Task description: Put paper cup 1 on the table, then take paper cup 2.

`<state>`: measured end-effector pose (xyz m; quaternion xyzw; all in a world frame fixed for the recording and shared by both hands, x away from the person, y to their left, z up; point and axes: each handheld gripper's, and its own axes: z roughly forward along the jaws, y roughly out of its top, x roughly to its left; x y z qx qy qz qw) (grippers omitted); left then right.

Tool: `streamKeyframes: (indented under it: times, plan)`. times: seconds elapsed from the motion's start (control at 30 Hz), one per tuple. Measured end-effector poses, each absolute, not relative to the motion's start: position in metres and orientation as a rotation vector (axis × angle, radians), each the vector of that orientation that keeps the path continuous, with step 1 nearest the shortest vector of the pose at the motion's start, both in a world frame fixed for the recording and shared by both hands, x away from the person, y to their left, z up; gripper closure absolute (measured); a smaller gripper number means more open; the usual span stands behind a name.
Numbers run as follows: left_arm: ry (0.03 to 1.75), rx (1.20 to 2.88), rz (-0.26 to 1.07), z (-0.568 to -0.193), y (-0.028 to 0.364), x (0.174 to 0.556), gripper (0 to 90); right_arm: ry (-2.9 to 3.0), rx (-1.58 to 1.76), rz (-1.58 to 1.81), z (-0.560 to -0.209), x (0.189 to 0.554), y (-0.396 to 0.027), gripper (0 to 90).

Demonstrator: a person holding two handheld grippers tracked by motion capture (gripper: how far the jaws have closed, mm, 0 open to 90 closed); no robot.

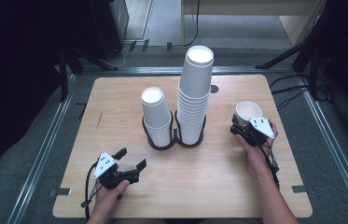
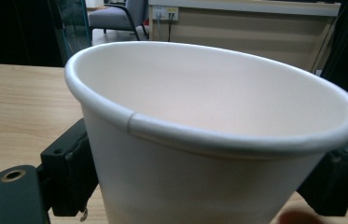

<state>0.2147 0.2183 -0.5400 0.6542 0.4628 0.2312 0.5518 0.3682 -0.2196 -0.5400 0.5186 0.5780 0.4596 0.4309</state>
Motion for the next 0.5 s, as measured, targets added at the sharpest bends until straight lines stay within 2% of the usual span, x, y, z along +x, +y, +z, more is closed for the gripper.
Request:
streamKeyframes:
  times: [0.5]
  plan:
    - [1.093,1.548,0.547,-0.5399,0.2174,0.2145,6.9,1.442,1.326,1.136,-0.5438,0.3670,-0.2234,12.9]
